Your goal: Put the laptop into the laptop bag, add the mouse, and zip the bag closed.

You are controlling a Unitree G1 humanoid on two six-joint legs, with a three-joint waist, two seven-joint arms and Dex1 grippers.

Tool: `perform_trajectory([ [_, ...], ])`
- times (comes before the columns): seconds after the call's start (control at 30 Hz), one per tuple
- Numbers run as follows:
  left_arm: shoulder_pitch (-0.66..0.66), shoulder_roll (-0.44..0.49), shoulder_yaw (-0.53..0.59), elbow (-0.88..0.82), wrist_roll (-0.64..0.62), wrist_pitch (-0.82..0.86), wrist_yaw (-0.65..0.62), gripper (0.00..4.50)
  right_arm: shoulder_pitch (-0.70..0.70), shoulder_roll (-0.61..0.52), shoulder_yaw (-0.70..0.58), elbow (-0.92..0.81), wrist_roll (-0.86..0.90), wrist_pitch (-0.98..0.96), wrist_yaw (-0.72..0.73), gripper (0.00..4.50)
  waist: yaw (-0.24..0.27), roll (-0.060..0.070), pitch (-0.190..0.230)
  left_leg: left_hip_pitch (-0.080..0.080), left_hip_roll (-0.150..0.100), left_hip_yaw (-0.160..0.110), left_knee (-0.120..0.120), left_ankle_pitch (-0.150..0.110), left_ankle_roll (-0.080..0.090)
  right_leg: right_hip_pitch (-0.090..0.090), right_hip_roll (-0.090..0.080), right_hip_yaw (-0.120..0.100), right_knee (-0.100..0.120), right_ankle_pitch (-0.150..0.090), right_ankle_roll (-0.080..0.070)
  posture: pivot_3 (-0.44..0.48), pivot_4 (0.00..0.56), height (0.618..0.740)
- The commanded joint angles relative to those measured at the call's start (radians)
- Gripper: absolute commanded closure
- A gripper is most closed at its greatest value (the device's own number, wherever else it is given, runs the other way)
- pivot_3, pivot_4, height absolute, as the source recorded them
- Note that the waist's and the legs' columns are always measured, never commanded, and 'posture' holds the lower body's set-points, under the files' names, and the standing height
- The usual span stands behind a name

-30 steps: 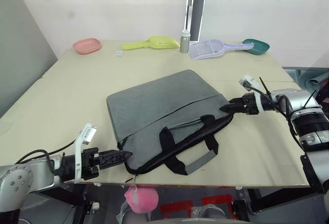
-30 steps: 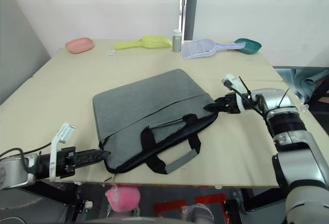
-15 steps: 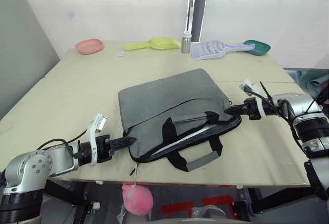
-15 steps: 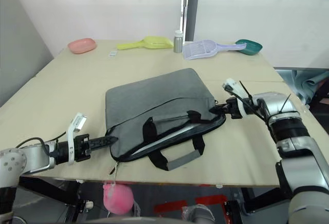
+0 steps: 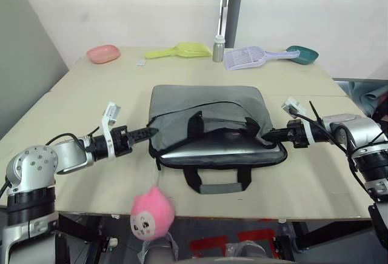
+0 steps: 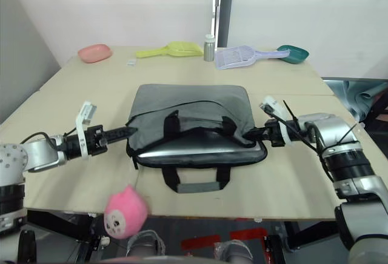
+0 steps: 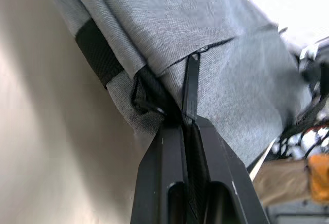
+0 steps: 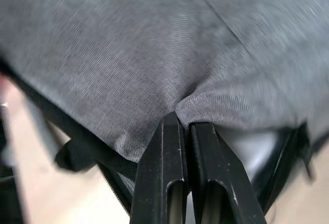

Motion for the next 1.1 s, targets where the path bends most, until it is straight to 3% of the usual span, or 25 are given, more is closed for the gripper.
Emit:
perform_trajectory([
  [0.03, -0.032, 0.046, 0.011, 0.036, 0.020, -0.025, -0.038, 4.47, -0.007, 0.009, -0.015, -0.141, 0.085, 0.033, 0.026, 4.50, -0.003, 0.000, 0.000, 0.000, 0.000, 0.000, -0.001, 0.000, 0.000, 0.000, 0.000, 0.000, -0.001, 0.000, 0.000, 0.000, 0.150, 0.740],
  [0.23, 0.000, 0.186, -0.122, 0.125, 0.208, -0.133, -0.206, 4.47, 0.003, 0.044, 0.020, -0.206, 0.063, 0.054, -0.073, 4.50, 0.000, -0.001, 0.001, -0.001, 0.001, 0.000, -0.005, 0.000, -0.001, 0.000, 0.001, -0.001, -0.007, 0.001, 0.003, 0.000, 0.150, 0.740],
  [0.4, -0.073, 0.255, -0.176, 0.297, 0.350, -0.251, -0.308, 4.47, 0.029, 0.066, 0.090, -0.207, -0.005, 0.013, -0.161, 4.50, 0.008, 0.000, 0.001, -0.001, 0.001, 0.000, -0.005, 0.002, -0.003, 0.000, 0.000, -0.001, -0.007, 0.002, 0.003, 0.000, 0.150, 0.740],
  [0.6, -0.154, 0.266, -0.218, 0.410, 0.451, -0.318, -0.374, 4.47, 0.087, 0.068, 0.112, -0.314, 0.037, 0.033, -0.168, 4.50, 0.009, 0.000, 0.001, 0.000, 0.000, 0.000, -0.005, 0.002, -0.005, 0.002, 0.000, -0.001, -0.007, 0.002, 0.004, 0.000, 0.150, 0.740],
  [0.8, -0.169, 0.251, -0.237, 0.420, 0.503, -0.330, -0.406, 4.47, 0.104, 0.061, 0.108, -0.348, 0.053, 0.043, -0.190, 4.50, 0.004, 0.000, 0.001, 0.000, 0.000, 0.000, -0.005, 0.002, -0.005, 0.002, 0.000, -0.001, -0.007, 0.003, 0.004, 0.000, 0.150, 0.740],
  [1.1, -0.120, 0.258, -0.243, 0.388, 0.560, -0.392, -0.455, 4.47, 0.078, 0.052, 0.081, -0.235, 0.014, -0.043, -0.223, 4.50, 0.004, 0.000, 0.001, 0.001, 0.000, 0.000, -0.005, 0.002, -0.005, 0.002, 0.000, -0.001, -0.006, 0.003, 0.004, 0.000, 0.150, 0.740],
])
